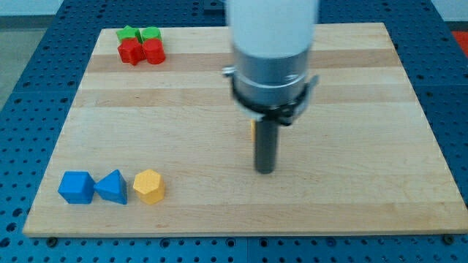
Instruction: Push the heart towards the top right side of the hexagon
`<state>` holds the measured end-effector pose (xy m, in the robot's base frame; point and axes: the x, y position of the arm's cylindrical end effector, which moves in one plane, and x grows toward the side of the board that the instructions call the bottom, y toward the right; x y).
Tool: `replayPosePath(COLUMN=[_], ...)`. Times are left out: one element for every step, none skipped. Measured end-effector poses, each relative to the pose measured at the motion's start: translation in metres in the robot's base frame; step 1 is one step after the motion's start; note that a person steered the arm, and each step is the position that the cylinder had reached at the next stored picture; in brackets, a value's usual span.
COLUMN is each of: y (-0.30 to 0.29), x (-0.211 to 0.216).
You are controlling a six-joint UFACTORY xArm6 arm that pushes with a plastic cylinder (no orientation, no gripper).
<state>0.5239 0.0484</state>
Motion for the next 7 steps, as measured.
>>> replayPosePath(y=[0.029,0.028,0.018,0.018,0.018,0.003,-0.008], x=[-0.036,-0.077,-0.097,-0.088,-0.068,-0.064,-0.081])
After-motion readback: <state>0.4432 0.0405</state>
